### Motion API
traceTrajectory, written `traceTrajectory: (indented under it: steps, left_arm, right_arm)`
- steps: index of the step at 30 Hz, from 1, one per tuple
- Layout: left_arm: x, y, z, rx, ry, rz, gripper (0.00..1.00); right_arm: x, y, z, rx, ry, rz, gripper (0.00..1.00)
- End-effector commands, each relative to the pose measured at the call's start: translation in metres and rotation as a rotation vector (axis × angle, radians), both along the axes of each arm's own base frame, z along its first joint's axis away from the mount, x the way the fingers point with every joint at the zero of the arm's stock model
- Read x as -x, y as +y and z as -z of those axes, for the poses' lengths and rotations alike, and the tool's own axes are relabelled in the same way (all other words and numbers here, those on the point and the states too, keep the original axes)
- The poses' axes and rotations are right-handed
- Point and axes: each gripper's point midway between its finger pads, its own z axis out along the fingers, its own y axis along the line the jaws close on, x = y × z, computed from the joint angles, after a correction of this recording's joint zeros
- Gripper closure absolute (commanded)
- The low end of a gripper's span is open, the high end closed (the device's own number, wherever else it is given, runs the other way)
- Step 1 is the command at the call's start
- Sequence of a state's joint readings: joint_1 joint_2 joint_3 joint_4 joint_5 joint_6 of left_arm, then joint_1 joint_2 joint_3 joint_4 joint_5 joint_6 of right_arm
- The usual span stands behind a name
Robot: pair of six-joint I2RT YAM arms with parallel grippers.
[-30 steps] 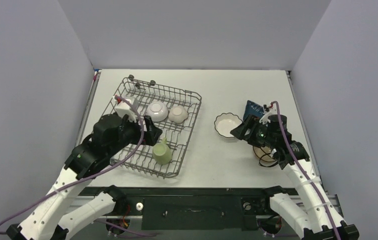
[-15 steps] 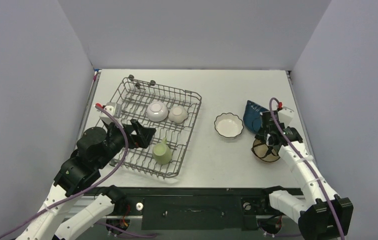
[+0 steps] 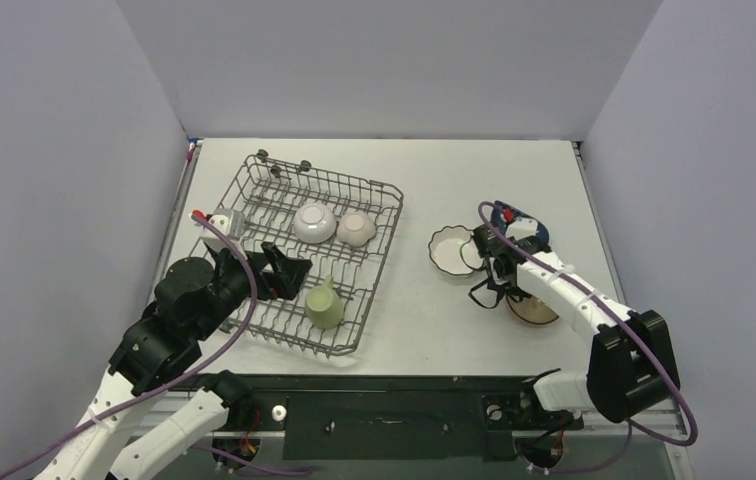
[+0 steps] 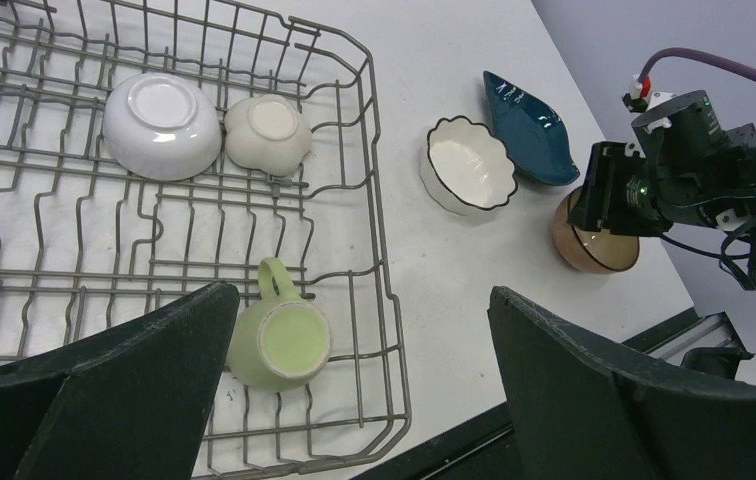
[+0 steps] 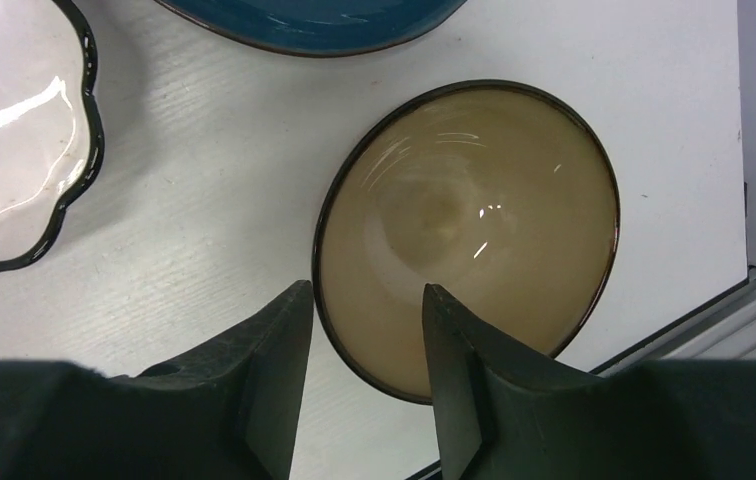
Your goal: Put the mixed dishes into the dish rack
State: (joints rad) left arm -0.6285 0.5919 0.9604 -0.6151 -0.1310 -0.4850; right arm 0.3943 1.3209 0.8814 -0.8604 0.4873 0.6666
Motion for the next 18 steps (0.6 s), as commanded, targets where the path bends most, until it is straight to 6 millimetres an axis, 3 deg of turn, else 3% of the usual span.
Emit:
traceTrajectory:
  steps: [1,10,18]
  left_arm:
    - [0.001,0.001,-0.012,0.020,-0.054,0.006,0.04]
    - [0.004,0.005,-0.012,0.009,-0.060,0.002,0.04]
    - [0.003,0.004,-0.014,0.007,-0.060,0.008,0.04]
  right_arm:
    - [-0.012,0.003,-0.001,0.025,-0.031,0.006,0.60]
    - [-0.008,0.010,0.027,0.045,0.026,-0.011,0.68]
    - [-0.010,0.009,0.036,0.057,0.023,-0.003,0.70]
